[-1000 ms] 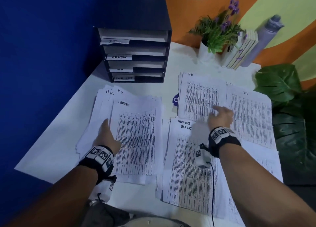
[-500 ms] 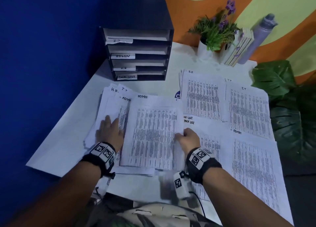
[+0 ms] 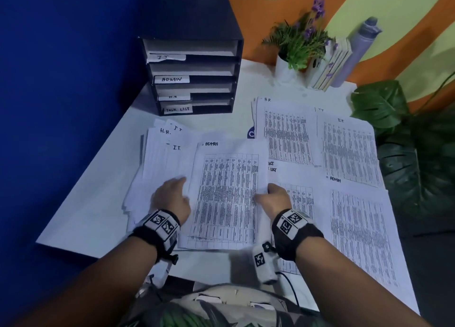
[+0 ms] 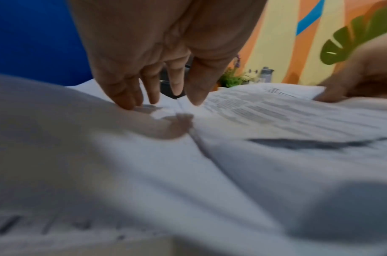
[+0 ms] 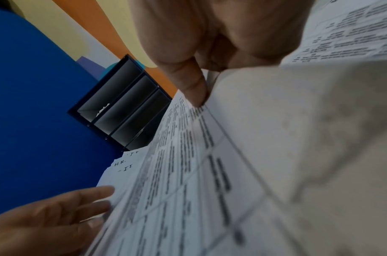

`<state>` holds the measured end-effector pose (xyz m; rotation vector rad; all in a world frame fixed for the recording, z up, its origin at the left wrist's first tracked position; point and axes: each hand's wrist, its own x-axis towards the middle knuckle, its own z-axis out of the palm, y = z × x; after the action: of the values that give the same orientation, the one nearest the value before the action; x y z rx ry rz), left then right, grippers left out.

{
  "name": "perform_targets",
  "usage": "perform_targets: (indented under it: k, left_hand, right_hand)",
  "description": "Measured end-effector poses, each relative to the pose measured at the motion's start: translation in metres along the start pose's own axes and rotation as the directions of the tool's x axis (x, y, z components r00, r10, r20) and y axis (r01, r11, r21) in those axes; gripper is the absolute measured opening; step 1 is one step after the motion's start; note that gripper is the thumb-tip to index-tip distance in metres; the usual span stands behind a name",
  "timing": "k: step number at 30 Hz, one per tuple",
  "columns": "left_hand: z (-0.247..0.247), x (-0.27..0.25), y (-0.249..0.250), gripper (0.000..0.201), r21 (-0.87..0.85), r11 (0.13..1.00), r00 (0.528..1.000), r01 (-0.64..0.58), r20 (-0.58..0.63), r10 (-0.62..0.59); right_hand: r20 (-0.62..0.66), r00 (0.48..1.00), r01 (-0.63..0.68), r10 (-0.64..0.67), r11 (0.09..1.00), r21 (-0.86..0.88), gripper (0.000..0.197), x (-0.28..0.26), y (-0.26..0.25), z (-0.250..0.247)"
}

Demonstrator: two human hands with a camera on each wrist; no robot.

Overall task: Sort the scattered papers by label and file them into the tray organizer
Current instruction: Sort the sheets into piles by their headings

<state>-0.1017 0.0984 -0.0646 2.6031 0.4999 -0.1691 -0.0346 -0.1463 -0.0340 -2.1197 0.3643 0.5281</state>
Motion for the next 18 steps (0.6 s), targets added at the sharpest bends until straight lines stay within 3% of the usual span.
perform_targets:
  k: [3, 8, 10, 12, 13, 16, 18]
  left_hand:
    - [-0.002, 0.009, -0.014, 0.071, 0.095, 0.978, 0.982, 0.184, 0.033, -0.188]
    - [-0.004, 0.021, -0.022, 0.087, 0.16, 0.961, 0.967, 0.228, 0.079, -0.242]
    - [-0.005, 0.025, -0.024, 0.087, 0.137, 0.958, 0.959, 0.25, 0.102, -0.265]
    - [-0.004, 0.027, -0.028, 0.081, 0.083, 0.961, 0.955, 0.265, 0.118, -0.274]
    - [-0.003, 0.028, -0.03, 0.075, 0.05, 0.962, 0.955, 0.267, 0.119, -0.271]
    - [-0.004, 0.03, -0.032, 0.058, -0.024, 0.96, 0.954, 0.279, 0.121, -0.274]
    - [-0.004, 0.032, -0.033, 0.053, -0.03, 0.957, 0.951, 0.288, 0.126, -0.283]
  right_hand:
    - [-0.054, 0.999, -0.011, 0.01, 1.0, -0.022, 0.009, 0.001, 0.003, -0.003]
    - [-0.042, 0.999, -0.012, 0.014, 0.999, 0.052, 0.013, -0.001, 0.0, -0.003]
    - [-0.072, 0.997, 0.004, -0.005, 1.0, -0.012, 0.005, 0.003, 0.005, -0.002]
    - [-0.136, 0.99, 0.014, -0.022, 0.998, -0.064, 0.011, 0.005, 0.009, -0.007]
    - [-0.161, 0.987, 0.016, -0.025, 0.998, -0.057, 0.016, 0.005, 0.01, -0.012]
    - [-0.272, 0.962, -0.032, 0.03, 0.999, -0.003, 0.062, 0.006, 0.02, -0.042]
    - [-0.35, 0.935, -0.07, 0.06, 0.997, -0.014, 0.066, 0.011, 0.035, -0.071]
